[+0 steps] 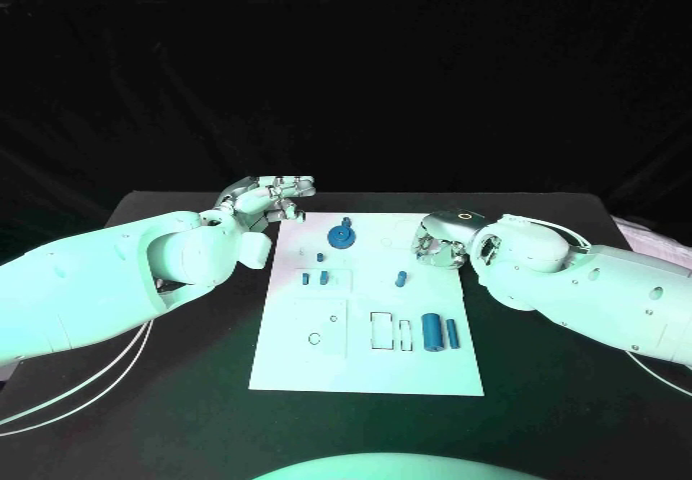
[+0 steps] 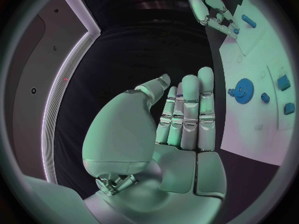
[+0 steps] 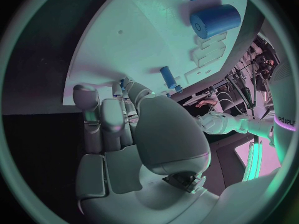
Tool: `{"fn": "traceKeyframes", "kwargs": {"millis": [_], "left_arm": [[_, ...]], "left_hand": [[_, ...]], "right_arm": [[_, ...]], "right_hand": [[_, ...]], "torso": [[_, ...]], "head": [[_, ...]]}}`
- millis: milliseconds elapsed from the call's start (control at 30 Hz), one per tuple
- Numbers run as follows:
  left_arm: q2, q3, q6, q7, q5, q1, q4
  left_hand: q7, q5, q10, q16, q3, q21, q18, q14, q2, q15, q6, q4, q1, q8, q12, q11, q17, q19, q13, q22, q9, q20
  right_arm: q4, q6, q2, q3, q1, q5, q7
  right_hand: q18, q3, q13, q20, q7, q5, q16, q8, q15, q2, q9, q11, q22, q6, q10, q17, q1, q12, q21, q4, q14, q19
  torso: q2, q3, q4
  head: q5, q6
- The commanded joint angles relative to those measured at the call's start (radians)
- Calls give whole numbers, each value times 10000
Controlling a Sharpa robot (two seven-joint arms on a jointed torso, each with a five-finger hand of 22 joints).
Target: Assemble the parts on the task board
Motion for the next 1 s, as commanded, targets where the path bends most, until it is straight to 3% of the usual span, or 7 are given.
{"fn": "traceKeyframes", "kwargs": {"millis": [33,467,600,833,1000], "left_arm": [[-9,5,123,120,112,4,57],[-28,3,97,98,6,4,136],[-35,2,73,92,-28,4,140],[-26,2,25,58,-172,3,127],[-30,-1,7,43,-206,1,116]], "left_hand": [[-10,25,-55,-54,-56,-39,100,6,7,52,-70,-4,3,-36,32,3,-18,65,-9,-15,-7,-13],[18,27,-105,-61,-88,-70,102,-22,24,65,-113,-69,95,-33,72,23,-48,70,-6,-41,2,-2],[26,28,-122,-72,-96,-88,102,-45,36,69,-123,-92,130,-29,88,29,-63,63,-5,-53,5,2],[56,28,-199,-114,-134,-143,99,-113,65,90,-181,-110,154,-34,113,59,-108,30,-10,-89,4,18],[62,29,-219,-127,-143,-162,99,-133,80,97,-193,-114,163,-32,124,64,-123,18,-11,-102,6,23]], "right_arm": [[-26,696,52,-35,-69,-253,-138],[-62,866,234,-50,-214,-1085,-526],[7,297,203,-52,-239,-1177,-498],[211,-791,33,-48,-260,-1087,-410],[342,-1152,-66,-39,-263,-1032,-422]], "right_hand": [[-108,232,19,-49,-6,-76,60,-2,-60,-54,13,-8,16,105,110,36,-180,-44,61,-58,166,55],[-153,847,52,-106,-94,-187,225,120,-128,-133,76,-110,282,507,538,252,-379,3,249,-307,254,211],[-208,1101,55,-131,-124,-204,357,163,-169,-118,100,-148,585,653,705,414,-404,3,456,-439,299,363],[-335,1110,44,-124,-166,-229,544,198,-216,-165,126,-176,1276,765,853,630,-745,-12,918,-290,353,706],[-343,1218,39,-134,-157,-229,593,209,-229,-172,135,-178,1342,803,906,683,-698,-20,975,-361,363,747]], "torso": [[-6,-2,0],[-10,-2,5],[-14,0,-8],[-24,5,16],[-15,8,-8]], "head": [[5,-32],[0,-96],[-3,-103],[-21,-117],[-11,-101]]}}
